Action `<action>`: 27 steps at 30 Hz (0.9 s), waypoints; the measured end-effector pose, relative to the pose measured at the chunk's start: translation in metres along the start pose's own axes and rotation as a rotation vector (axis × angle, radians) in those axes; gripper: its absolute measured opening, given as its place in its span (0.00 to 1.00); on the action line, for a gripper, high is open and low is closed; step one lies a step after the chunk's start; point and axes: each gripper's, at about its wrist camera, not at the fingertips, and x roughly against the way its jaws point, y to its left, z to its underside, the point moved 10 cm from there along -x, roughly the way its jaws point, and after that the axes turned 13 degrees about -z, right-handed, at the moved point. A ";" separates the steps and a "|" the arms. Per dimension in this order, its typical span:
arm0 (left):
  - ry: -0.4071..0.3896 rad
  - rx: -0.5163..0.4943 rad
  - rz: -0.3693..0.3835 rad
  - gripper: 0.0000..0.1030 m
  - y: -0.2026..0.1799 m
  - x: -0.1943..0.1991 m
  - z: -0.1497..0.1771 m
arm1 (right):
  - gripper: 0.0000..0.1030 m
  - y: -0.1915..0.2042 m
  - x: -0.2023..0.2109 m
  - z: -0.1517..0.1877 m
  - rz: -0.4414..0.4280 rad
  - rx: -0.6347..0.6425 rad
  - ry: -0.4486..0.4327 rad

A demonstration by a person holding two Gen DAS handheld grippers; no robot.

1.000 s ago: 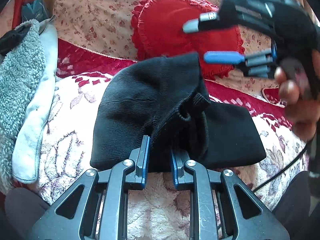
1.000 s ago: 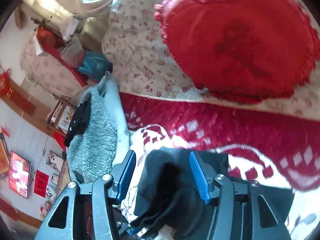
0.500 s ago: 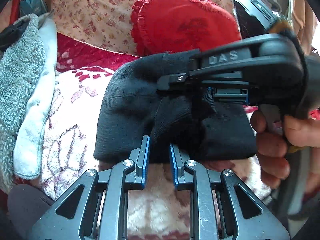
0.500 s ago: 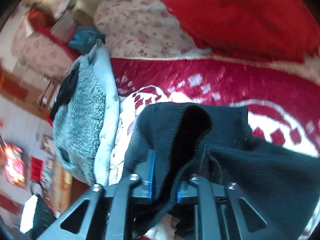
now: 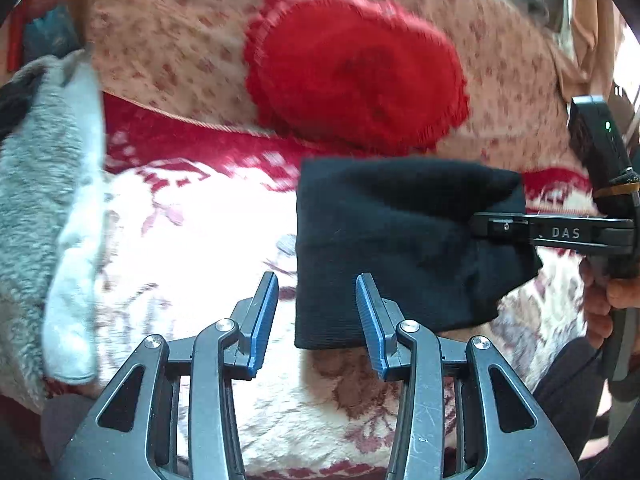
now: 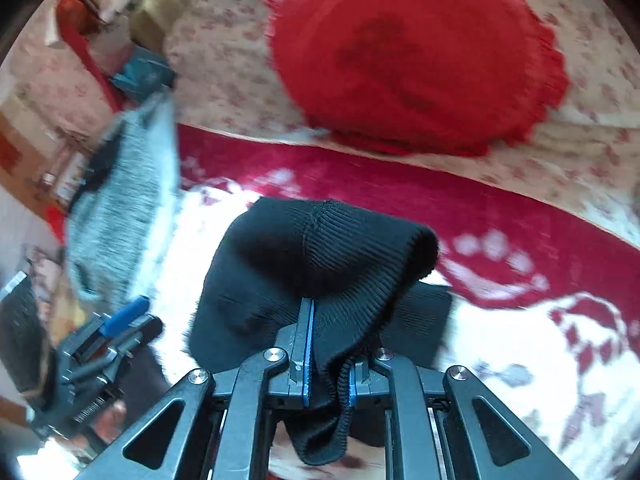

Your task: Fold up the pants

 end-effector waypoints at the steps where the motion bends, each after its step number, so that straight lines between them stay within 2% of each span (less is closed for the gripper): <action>1: 0.028 -0.019 -0.007 0.37 -0.008 -0.011 0.004 | 0.11 -0.012 -0.003 0.003 0.070 0.023 0.021; 2: 0.054 -0.032 -0.017 0.37 -0.013 -0.021 0.009 | 0.11 -0.022 -0.009 0.007 0.120 0.031 0.047; 5: 0.067 -0.045 -0.034 0.38 -0.019 -0.030 0.013 | 0.15 -0.044 -0.025 0.014 0.112 -0.045 0.061; 7: 0.067 -0.044 -0.028 0.37 -0.016 -0.026 0.009 | 0.23 -0.046 -0.021 0.014 0.096 -0.064 0.046; 9: 0.056 -0.037 -0.041 0.37 -0.011 -0.021 0.001 | 0.30 -0.048 -0.008 0.014 0.117 -0.074 0.039; 13: 0.030 -0.022 -0.068 0.37 -0.006 -0.019 -0.022 | 0.30 -0.045 0.030 0.002 0.178 -0.058 -0.055; 15: 0.032 -0.017 -0.070 0.37 -0.008 -0.023 -0.032 | 0.30 -0.039 0.047 -0.007 0.180 -0.040 -0.126; 17: 0.027 -0.019 -0.078 0.42 -0.012 -0.031 -0.045 | 0.29 -0.026 0.050 -0.015 0.168 0.014 -0.151; 21: 0.076 -0.020 -0.103 0.46 -0.018 -0.060 -0.052 | 0.27 -0.010 0.012 -0.019 0.122 0.058 -0.096; 23: 0.104 -0.016 -0.119 0.48 -0.020 -0.076 -0.052 | 0.26 -0.016 -0.009 -0.018 0.133 0.054 -0.061; 26: 0.109 0.011 -0.127 0.61 -0.020 -0.090 -0.056 | 0.27 -0.039 -0.039 -0.012 0.169 0.015 -0.001; 27: 0.108 0.014 -0.130 0.63 -0.020 -0.093 -0.058 | 0.27 -0.043 -0.043 -0.014 0.170 0.014 -0.019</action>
